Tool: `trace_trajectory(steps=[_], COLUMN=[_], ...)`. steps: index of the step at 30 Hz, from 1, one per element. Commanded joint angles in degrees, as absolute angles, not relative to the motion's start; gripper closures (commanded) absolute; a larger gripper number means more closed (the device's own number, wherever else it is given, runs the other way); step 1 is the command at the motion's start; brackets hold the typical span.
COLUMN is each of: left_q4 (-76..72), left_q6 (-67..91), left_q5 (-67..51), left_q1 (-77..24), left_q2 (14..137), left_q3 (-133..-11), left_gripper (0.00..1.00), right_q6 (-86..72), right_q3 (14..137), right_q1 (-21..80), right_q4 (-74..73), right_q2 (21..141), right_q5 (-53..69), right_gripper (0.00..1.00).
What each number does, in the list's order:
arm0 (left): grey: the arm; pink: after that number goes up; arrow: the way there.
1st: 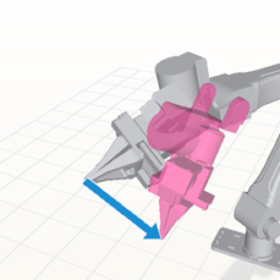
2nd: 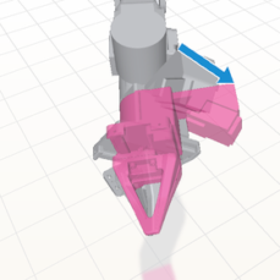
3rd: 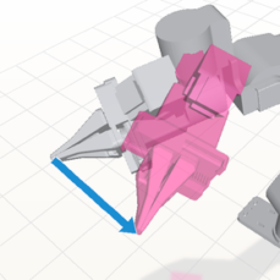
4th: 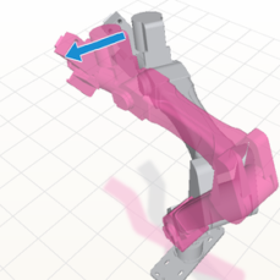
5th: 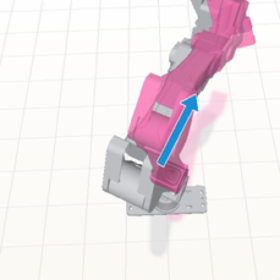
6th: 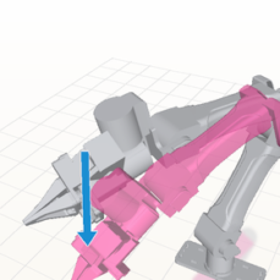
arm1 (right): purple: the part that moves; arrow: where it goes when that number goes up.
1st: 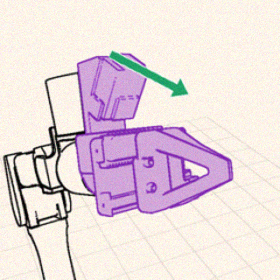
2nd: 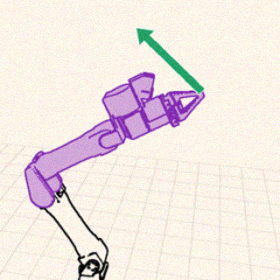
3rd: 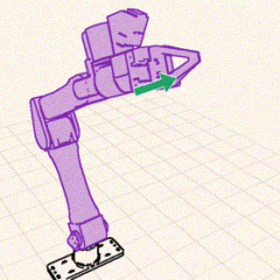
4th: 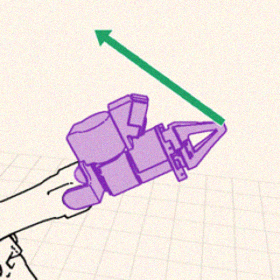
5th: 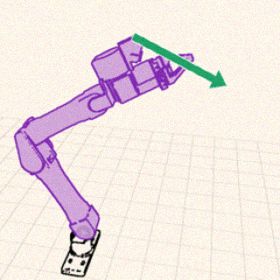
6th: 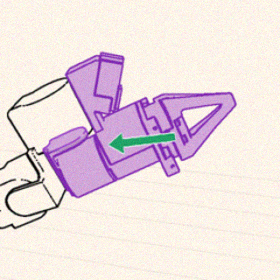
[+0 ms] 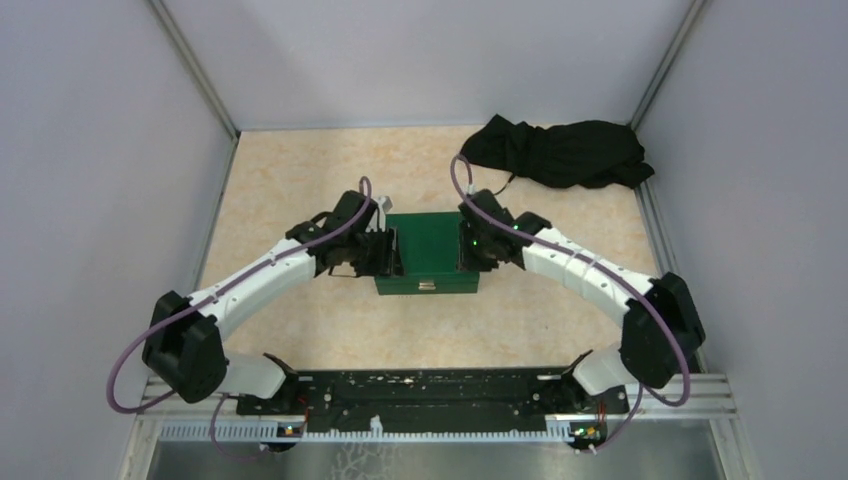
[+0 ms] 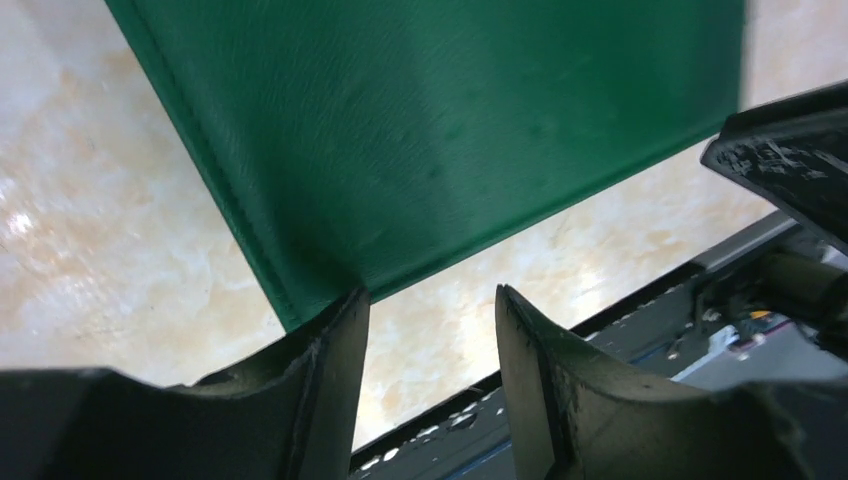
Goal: Organize the mixed jewelry
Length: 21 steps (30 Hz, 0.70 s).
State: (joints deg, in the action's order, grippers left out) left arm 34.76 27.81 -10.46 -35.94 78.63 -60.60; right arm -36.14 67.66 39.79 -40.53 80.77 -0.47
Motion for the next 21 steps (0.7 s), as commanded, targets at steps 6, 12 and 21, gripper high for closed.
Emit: trace_trajectory(steps=[6, 12, 21], left_q4=[30.1, 38.7, 40.9], left_q6=[29.7, 23.8, 15.8], left_q5=[-6.4, 7.3, 15.2], left_q1=[-37.3, -37.1, -36.8], left_q2=[83.0, 73.8, 75.5], left_q3=[-51.6, -74.4, -97.6], left_gripper=[0.46, 0.34, 0.01], right_q6=[-39.5, -32.5, -22.3], right_q3=[55.2, 77.6, 109.7], right_q1=[40.4, 39.2, 36.7], right_q4=[-35.6, -43.7, -53.8], right_q2=[84.3, 77.3, 82.8], right_q5=[-6.3, -17.2, -34.9], right_gripper=[0.79, 0.48, 0.04])
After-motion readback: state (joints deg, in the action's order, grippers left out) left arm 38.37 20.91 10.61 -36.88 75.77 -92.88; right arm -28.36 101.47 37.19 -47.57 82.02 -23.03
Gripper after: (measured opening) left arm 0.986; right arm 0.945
